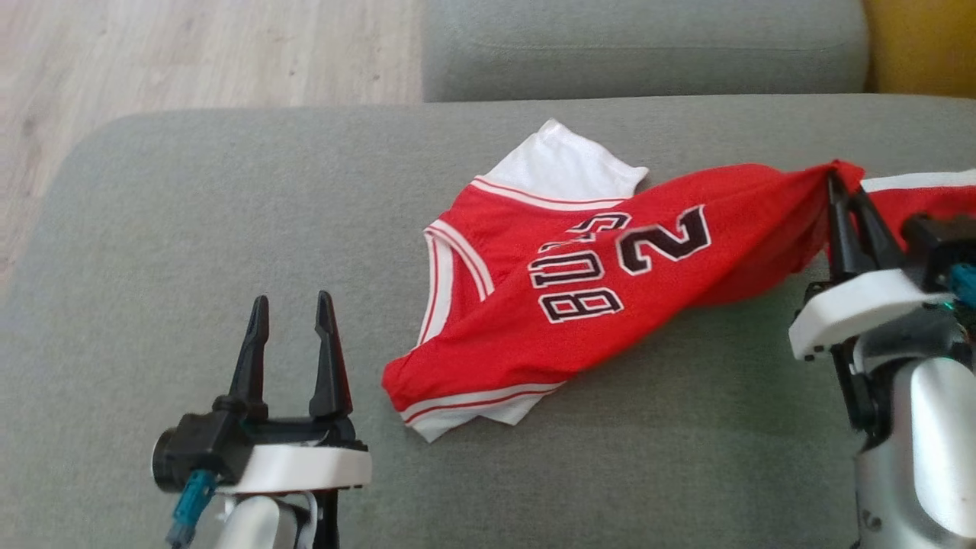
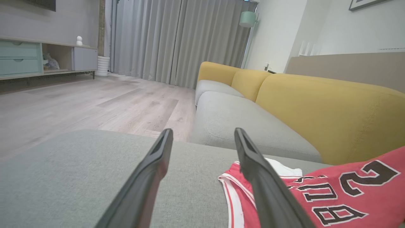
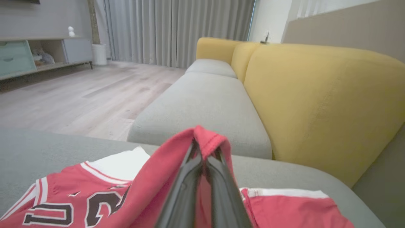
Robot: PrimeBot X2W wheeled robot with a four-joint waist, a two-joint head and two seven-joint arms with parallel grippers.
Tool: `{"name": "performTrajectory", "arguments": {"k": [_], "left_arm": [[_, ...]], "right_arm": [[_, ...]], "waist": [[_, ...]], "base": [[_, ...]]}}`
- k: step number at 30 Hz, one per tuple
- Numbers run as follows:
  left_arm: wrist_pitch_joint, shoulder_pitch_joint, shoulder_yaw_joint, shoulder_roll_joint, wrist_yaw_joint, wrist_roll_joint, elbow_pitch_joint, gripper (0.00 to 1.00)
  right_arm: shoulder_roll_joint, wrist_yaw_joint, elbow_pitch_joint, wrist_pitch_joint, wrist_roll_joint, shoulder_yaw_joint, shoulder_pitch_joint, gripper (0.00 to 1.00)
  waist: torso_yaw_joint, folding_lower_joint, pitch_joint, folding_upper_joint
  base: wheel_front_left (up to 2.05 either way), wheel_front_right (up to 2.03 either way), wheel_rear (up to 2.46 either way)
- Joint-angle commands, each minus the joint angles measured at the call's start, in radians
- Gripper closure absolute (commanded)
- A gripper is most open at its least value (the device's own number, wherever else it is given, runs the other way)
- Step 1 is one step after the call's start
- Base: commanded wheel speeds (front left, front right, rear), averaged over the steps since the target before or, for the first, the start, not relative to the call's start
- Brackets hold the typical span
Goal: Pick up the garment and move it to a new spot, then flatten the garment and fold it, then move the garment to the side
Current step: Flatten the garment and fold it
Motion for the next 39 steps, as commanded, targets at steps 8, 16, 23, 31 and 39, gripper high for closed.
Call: {"name": "performTrajectory", "arguments": {"k": [8,16,23,31,39], "left_arm": [[-0.005,-0.070,-0.003,0.002,-0.010,0.003,-0.035,0.00],[-0.005,-0.135,-0.052,0.002,-0.011,-0.007,-0.030,0.00],[-0.005,-0.155,-0.066,0.002,-0.002,-0.011,-0.030,0.00],[-0.005,-0.161,-0.053,0.002,0.002,-0.004,-0.020,0.00],[-0.005,-0.144,-0.027,0.002,0.001,0.003,-0.017,0.00]], "right_arm": [[0.002,0.007,0.102,0.088,-0.106,0.009,-0.209,1.00],[-0.039,0.007,0.502,0.073,-0.308,-0.186,-0.460,1.00],[-0.070,0.007,0.796,-0.051,-0.371,-0.280,-0.587,0.00],[-0.065,0.007,0.953,-0.116,-0.378,-0.298,-0.663,0.00],[-0.023,0.007,0.947,-0.203,-0.346,-0.286,-0.628,0.00]], "waist": [[0.085,0.0002,0.095,0.0000],[0.166,0.0002,0.171,0.0000],[0.186,0.0002,0.203,0.0000],[0.133,0.0002,0.180,0.0000],[0.055,0.0002,0.123,0.0000]], "base": [[0.00,0.00,0.00],[0.00,0.00,0.00],[0.00,0.00,0.00],[0.00,0.00,0.00],[0.00,0.00,0.00]]}}
